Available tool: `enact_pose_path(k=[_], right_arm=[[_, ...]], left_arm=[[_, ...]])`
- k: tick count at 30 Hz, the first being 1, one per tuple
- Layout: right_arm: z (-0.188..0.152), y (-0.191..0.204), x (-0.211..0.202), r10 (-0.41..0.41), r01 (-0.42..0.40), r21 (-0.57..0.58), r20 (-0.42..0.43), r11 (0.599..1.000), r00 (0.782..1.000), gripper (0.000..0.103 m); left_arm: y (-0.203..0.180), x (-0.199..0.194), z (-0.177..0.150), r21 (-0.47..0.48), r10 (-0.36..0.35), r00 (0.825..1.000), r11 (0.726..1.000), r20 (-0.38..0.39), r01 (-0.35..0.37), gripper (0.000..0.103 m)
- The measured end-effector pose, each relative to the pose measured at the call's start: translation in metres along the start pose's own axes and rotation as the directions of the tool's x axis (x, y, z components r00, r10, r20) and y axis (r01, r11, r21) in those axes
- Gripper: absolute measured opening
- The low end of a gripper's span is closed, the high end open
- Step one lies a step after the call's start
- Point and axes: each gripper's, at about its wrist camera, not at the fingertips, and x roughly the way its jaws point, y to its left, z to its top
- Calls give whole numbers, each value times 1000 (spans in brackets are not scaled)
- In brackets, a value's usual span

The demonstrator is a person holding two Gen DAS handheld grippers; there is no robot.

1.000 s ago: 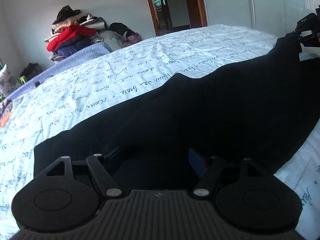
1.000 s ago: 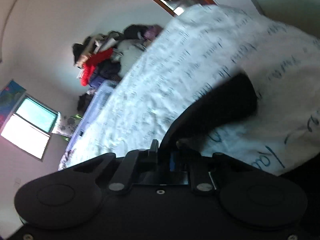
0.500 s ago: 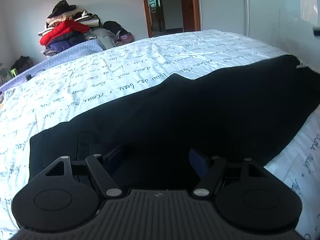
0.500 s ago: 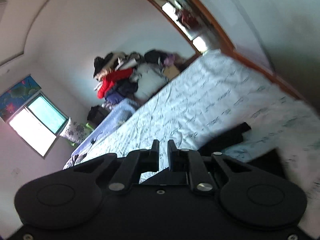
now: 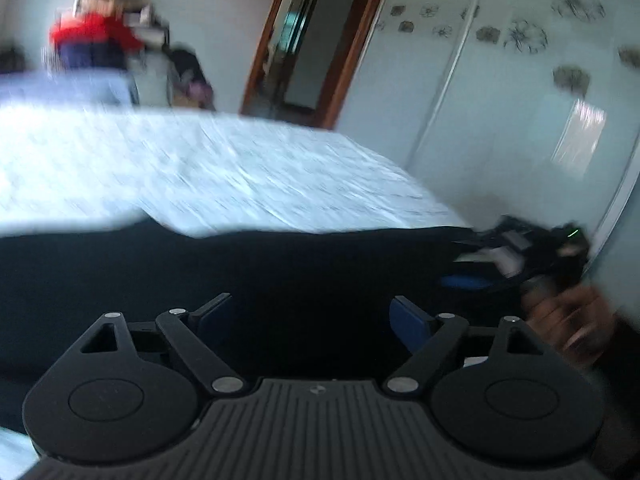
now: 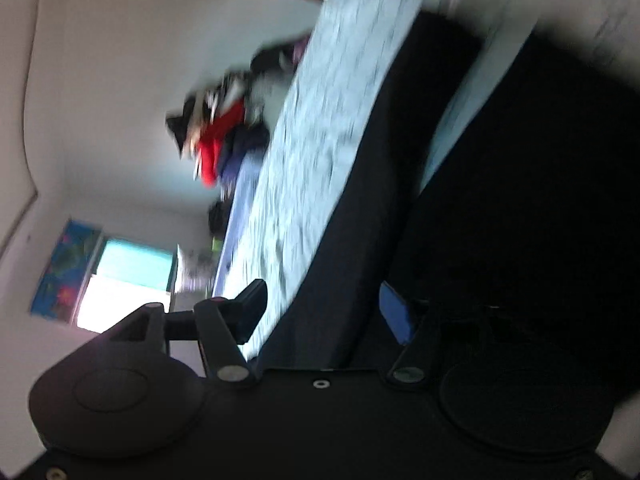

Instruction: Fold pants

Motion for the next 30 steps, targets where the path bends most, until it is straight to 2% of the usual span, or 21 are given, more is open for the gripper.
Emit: enact_pose_path(k=[4,6,7,11,14,16,17,18,20,21,23,25,26,28,29,30], right_arm=[[-17,10,38,71,-70,6,-82,998,994,68],[-25,14,53,110,-109,13,-106,994,988,71],[-28,15,59,126,-125,19,-120,992,985,71],[-41,21,74,139,-138,21,-174,990,975,71],[-41,23,72,168,-154,81,-205,985,964,71],[-43,27,63,115,-107,50,-205,993,972,71],[-44,29,59,78,-75,25,-202,997,976,71],[-42,30,58,60,-59,16,-201,998,978,71],[-41,34,61,17,-17,3,-214,1000,977,71],[-42,40,65,-15,10,-22,-222,1000,975,72],[-45,53,78,-74,55,-88,-232,995,970,80],[-48,62,89,-94,67,-123,-231,990,968,86],[-50,67,96,-89,61,-122,-236,991,968,87],[-51,72,108,-84,59,-110,-232,992,969,87],[-53,75,112,-62,38,-109,-222,993,973,87],[-54,76,115,-53,28,-121,-211,992,976,80]], left_arm=[[-14,41,-7,-130,-17,999,991,-52,10,85],[-9,53,-12,-269,-43,997,963,-67,24,85],[-9,58,-13,-306,-62,995,951,-77,35,85],[-30,67,-21,-276,-117,988,957,-99,85,86],[-37,68,-29,-286,-133,986,953,-102,99,86],[-35,71,-36,-346,-136,985,934,-108,91,86],[-34,74,-35,-343,-141,983,935,-115,94,86],[-36,72,-32,-302,-121,985,950,-126,78,86],[-48,66,-24,-88,-20,993,996,-118,10,86],[-55,63,-20,16,8,995,1000,-100,-7,86],[-68,55,-14,223,46,998,974,-49,-34,87],[-79,55,-15,402,95,996,912,-5,-84,87],[-82,58,-19,456,113,994,884,14,-107,87],[-82,69,-26,508,155,987,848,36,-152,87],[-81,75,-30,522,171,985,837,38,-165,87],[-80,82,-33,529,186,982,831,30,-174,86]])
